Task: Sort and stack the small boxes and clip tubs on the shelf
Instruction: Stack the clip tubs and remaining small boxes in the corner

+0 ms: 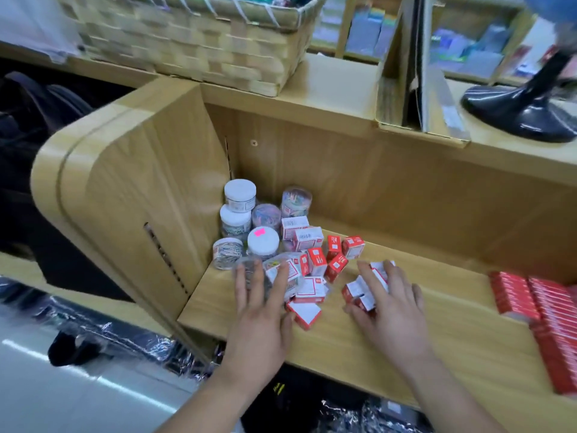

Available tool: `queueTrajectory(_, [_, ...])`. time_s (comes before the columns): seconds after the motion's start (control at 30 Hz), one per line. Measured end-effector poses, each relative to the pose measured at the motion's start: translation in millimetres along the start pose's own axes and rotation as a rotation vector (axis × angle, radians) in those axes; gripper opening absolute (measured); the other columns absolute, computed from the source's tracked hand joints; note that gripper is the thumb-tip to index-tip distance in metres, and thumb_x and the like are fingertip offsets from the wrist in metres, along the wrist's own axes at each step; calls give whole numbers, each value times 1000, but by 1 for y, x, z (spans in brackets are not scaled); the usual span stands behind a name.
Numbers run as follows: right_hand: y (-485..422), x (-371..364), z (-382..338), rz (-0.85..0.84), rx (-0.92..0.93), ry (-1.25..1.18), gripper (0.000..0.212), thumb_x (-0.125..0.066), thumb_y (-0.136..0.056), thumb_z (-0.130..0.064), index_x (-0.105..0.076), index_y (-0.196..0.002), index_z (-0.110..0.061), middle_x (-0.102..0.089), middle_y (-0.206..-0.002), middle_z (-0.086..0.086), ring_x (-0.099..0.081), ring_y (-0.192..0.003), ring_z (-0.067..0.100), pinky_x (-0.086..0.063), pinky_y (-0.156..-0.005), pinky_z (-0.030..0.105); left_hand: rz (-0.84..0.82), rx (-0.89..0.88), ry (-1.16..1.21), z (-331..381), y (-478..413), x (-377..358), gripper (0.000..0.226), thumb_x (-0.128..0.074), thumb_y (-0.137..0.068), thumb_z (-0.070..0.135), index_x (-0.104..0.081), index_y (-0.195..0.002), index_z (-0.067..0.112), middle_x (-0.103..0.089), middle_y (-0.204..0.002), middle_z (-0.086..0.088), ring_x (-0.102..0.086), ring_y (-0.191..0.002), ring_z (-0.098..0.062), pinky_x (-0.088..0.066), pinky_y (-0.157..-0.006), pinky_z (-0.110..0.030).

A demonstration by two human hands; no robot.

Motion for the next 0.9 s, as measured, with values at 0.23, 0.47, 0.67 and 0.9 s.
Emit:
queueTrajectory(0.23, [25,11,-20,149,35,-331,107,-75,-68,-47,-19,-158,-34,-24,-160,12,-18,-152,27,-29,-113,62,-47,-28,28,42,-11,-28,88,-59,-95,40,0,-161,36,-7,-168,-15,18,-153,-39,-33,-119,-51])
queueTrajectory(0.47, [29,8,-10,97,38,-222,78,-55,-85,-60,-18,-153,-52,-15,-164,3,-9,-153,30,-14,-118,64,-205,-139,146,68,-44,-43,96,-54,-94,12,12,-158,41,9,-170,-1,32,-150,-25,-14,-126,-40])
queueTrajectory(0.67, [13,5,12,79,-30,-99,78,-47,-84,-74,-15,-152,-56,-23,-163,6,-10,-153,32,-14,-119,63,67,-135,305,28,-33,-5,66,-63,-89,8,-44,-150,25,-36,-159,6,-35,-147,-12,-37,-116,-29])
queueTrajectory(0.9, [3,23,-22,130,75,-193,77,-57,-89,-63,-20,-155,-47,-17,-164,5,-9,-154,29,-11,-120,62,53,57,281,-17,-68,15,89,-75,-87,26,-23,-158,41,-20,-166,-3,-23,-152,-21,-31,-119,-36])
Point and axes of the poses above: each hand's wrist, its own y-axis away from the middle knuckle, its own x-axis out of the back of the hand, z = x × y, the point moved 2 cm from there along -y, towards the middle knuckle
